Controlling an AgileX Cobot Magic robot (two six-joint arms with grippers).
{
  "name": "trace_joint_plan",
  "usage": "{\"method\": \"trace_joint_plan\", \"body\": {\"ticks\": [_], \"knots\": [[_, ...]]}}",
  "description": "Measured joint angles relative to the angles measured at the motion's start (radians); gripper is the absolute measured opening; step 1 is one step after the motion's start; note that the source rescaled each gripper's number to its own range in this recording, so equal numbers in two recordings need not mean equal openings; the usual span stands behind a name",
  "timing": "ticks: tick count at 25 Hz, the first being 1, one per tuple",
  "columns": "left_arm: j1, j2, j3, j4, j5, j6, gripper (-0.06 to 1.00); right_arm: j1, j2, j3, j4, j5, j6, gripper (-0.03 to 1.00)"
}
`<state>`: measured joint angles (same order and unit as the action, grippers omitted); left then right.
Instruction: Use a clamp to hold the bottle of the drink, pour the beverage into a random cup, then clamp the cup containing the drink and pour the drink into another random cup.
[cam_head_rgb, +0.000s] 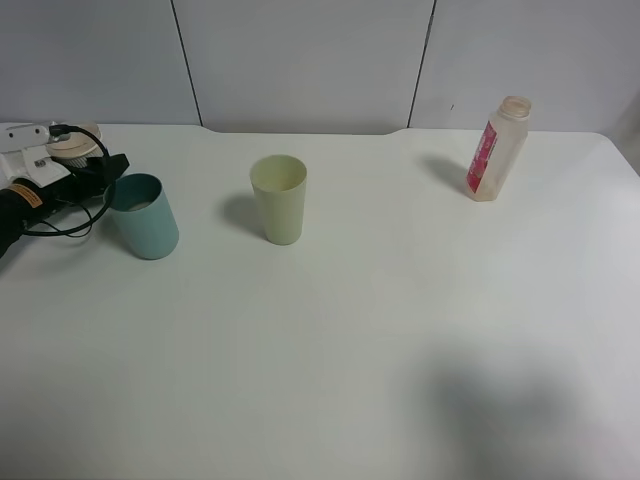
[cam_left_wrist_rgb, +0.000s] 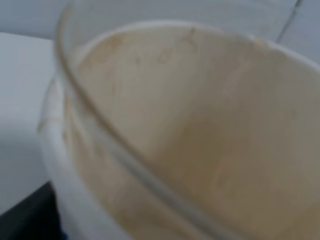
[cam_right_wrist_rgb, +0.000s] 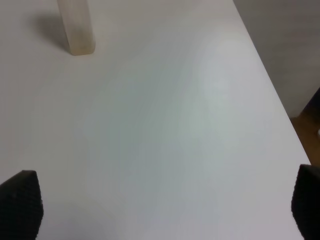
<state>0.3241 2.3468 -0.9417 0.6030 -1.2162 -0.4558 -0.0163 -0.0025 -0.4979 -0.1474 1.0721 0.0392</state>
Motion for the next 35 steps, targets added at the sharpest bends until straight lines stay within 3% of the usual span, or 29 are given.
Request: {"method": "trace_joint_plan", "body": {"ticks": [5, 24, 35], "knots": [[0.0, -0.009, 0.0, 0.0, 0.002, -0.003, 0.6, 0.0, 0.0, 0.0, 0.0, 0.0, 0.0, 1.0], [0.0, -0.113, 0.002, 0.033, 0.003, -0.004, 0.61, 0.0, 0.0, 0.0, 0.0, 0.0, 0.0, 1.0], [0.0, -0.282, 0.139, -0.059, 0.002, -0.004, 0.61, 0.0, 0.0, 0.0, 0.0, 0.0, 0.0, 1.0]]}}
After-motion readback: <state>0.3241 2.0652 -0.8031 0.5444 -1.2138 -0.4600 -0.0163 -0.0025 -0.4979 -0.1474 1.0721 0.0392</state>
